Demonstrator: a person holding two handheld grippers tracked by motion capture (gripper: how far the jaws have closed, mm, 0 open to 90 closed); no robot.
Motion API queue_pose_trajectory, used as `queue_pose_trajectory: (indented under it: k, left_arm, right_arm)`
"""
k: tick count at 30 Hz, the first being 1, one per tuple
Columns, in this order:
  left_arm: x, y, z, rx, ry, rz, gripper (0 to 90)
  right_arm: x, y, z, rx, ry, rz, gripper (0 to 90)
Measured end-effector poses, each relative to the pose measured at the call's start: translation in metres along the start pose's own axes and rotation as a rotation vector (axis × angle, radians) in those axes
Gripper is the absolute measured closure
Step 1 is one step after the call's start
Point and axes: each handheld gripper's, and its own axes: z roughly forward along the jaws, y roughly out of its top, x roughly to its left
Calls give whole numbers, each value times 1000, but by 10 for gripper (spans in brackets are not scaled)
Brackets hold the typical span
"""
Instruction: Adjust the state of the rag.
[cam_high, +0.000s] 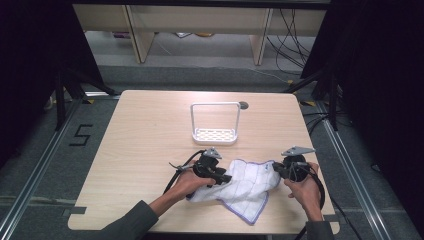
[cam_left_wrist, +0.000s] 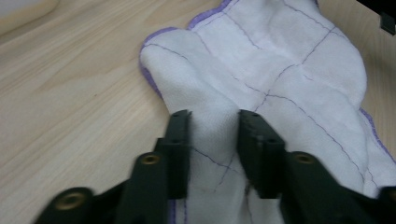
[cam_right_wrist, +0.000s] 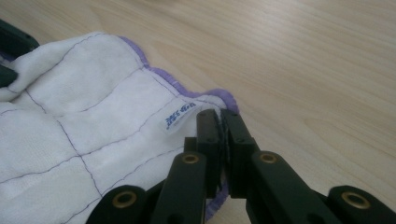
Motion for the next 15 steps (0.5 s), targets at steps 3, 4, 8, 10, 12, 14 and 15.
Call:
queue_pose_trajectory:
  k: [3, 4, 8, 10, 12, 14, 15]
  left_arm:
    - [-4, 2, -4, -17, 0, 49, 860]
    - [-6, 3, -10, -40, 26, 74, 865]
    - [-13, 9, -42, -93, 94, 168, 868]
    - [-27, 12, -61, -109, 157, 262, 868]
    - [-42, 12, -61, -102, 187, 326, 864]
    - [-62, 5, -45, -38, 171, 396, 857]
    - [-67, 2, -36, -10, 151, 406, 846]
  right_arm:
    - [3, 2, -1, -16, 14, -1, 873]
    - [4, 3, -2, -27, 10, -1, 873]
    - [11, 10, -10, -78, 24, -23, 874]
    - [17, 16, -11, -110, 26, -51, 874]
    - [28, 24, -11, -117, 39, -71, 874]
    - [33, 27, -9, -103, 36, -91, 874]
    - [36, 28, -7, -85, 33, -89, 874]
